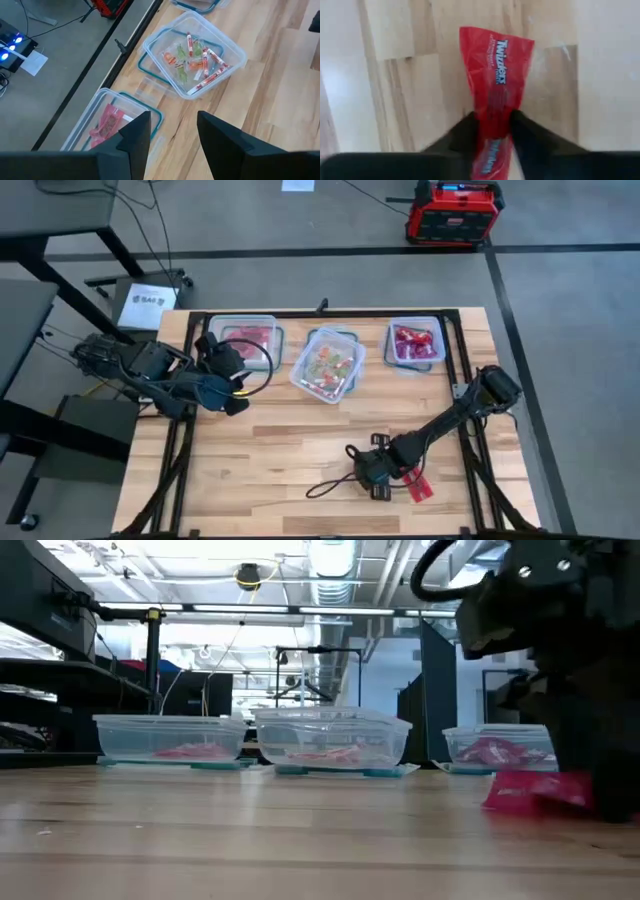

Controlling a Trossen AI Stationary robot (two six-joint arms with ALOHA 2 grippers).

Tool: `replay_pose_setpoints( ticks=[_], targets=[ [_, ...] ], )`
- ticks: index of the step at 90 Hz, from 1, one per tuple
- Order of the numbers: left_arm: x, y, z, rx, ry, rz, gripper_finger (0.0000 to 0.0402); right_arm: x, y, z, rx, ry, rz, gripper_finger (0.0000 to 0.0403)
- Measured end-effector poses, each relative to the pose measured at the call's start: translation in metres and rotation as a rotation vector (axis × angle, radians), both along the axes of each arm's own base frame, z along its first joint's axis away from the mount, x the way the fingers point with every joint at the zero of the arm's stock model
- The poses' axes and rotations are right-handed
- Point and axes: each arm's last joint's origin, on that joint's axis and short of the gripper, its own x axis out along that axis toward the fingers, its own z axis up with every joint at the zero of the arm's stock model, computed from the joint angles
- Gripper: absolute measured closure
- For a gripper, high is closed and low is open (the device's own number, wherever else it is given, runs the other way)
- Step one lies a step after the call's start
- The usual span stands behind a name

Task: Sort candy
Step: Put the left red candy into the transparent bin

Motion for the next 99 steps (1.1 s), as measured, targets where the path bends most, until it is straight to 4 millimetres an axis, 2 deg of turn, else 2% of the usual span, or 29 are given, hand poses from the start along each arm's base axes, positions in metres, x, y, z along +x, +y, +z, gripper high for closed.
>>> replay_pose_setpoints(
  ticks=[14,26,44,51,67,74,99],
  targets=[
    [0.000,0.000,0.000,0.006,0.007,-0.005,0.0254,0.011,-0.020,0.025,-0.001,-0.056,0.039,0.0389],
    [0.000,0.000,0.000,0.004,0.008,-0.002,0.0254,0.036,-0.051,0.047,-0.034,-0.252,0.064,0.0397],
    [-0.002,0.001,0.000,0.066,0.004,0.017,0.0254,0.088,-0.124,0.068,-0.158,-0.674,-0.030,0.0399],
    [-0.009,0.002,0.004,0.060,-0.024,0.017,0.0254,0.106,-0.153,0.074,-0.187,-0.860,-0.092,0.0399],
    [-0.014,0.004,0.008,0.059,-0.043,0.015,0.0254,0.140,-0.212,0.098,-0.098,-1.276,-0.231,0.0400],
    [-0.013,0.004,0.007,0.060,-0.040,0.015,0.0254,0.158,-0.229,0.104,-0.114,-1.342,-0.244,0.0400],
    [-0.013,0.004,0.007,0.059,-0.032,0.013,0.0254,0.226,-0.281,0.118,-0.296,-1.419,-0.216,0.0394]
  ],
)
